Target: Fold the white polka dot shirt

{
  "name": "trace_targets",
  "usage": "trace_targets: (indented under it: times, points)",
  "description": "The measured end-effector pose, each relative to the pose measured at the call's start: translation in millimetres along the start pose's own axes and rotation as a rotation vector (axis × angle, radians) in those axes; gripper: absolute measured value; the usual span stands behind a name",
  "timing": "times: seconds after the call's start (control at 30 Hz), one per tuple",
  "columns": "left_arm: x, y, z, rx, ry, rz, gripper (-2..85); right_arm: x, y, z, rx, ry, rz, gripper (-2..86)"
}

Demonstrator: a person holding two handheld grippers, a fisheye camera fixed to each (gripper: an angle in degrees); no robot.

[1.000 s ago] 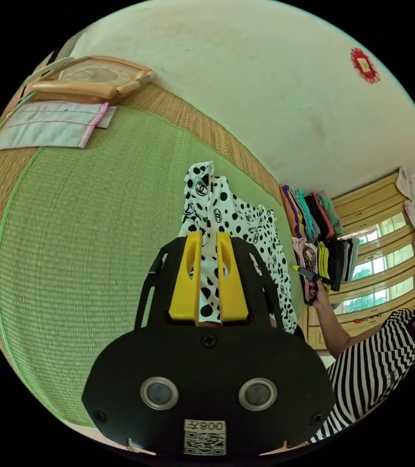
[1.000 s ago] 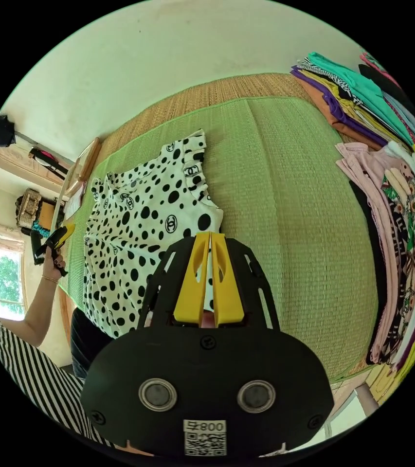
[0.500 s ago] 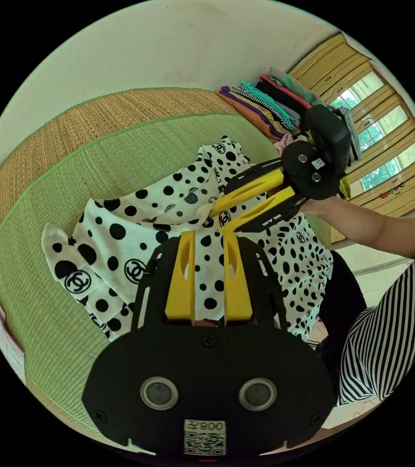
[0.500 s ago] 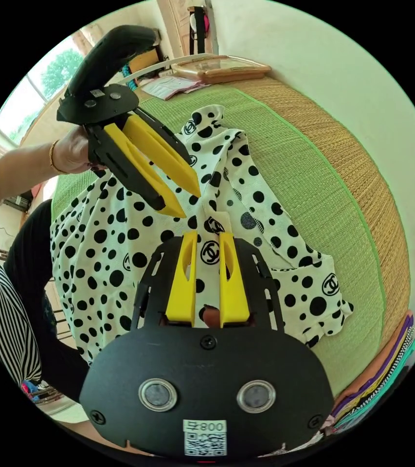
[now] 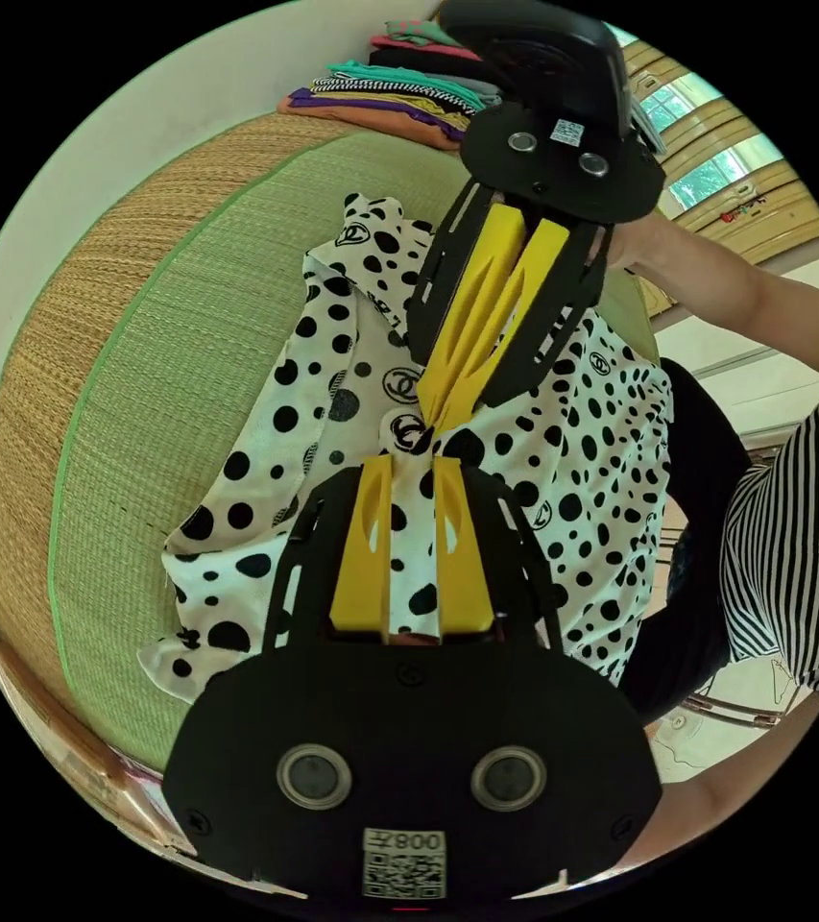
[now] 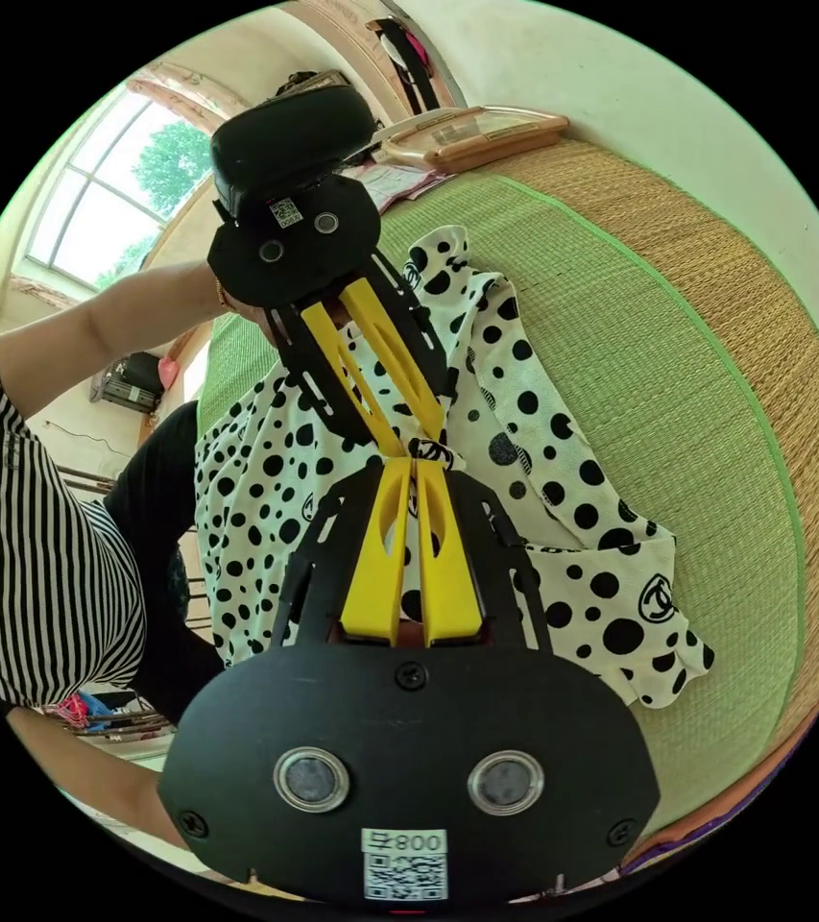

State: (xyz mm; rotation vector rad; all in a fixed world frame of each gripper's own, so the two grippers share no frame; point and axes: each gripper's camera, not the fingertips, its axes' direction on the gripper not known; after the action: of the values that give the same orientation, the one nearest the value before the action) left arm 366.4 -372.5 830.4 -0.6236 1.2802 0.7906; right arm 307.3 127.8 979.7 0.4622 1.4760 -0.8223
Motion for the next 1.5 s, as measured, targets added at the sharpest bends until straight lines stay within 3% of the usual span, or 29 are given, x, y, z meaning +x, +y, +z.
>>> trace_targets:
  times: [0.27,0.4,0.7,0.87,0.97,1.07,1.23,1.33,1.5]
  points:
    - [-42.4,-50.8,9.8,-0.134,0.208,0.086,1.2,43.5,-17.0,-16.9,0.048,-0.038,0.03,7.0]
    - [-59.7,-62.3,13.5,-0.14,0.312,0.087,1.0,57.5,-33.0,7.4,-0.08,-0.115,-0.002,8.0]
    - [-89.9,-70.6,8.3,-0.083,0.281,0.045,0.9,102.3,-48.3,17.7,-0.178,-0.322,-0.012,7.0]
    - [-99.3,-66.9,-0.5,-0.059,0.301,0.058,0.9,114.8,-49.3,-8.2,-0.033,-0.359,-0.006,5.5]
    - [-104.2,-64.9,-6.1,-0.035,0.307,0.063,0.9,119.6,-50.2,-10.2,0.006,-0.301,0.025,2.5]
    - [-110.4,-63.0,-12.2,-0.019,0.293,0.058,1.0,113.3,-57.1,7.1,-0.108,-0.234,0.016,1.0]
    - [-124.2,-60.2,-14.6,-0.024,0.289,0.031,1.3,110.9,-60.1,17.5,-0.217,-0.353,-0.027,0.3]
    - [-135.4,-58.4,-6.6,-0.06,0.291,-0.013,2.0,119.8,-56.1,12.4,-0.196,-0.338,0.027,0.2]
    - [-147.0,-43.8,-3.3,-0.065,0.274,-0.083,5.1,109.8,-28.4,-24.9,0.014,-0.06,0.152,0.1]
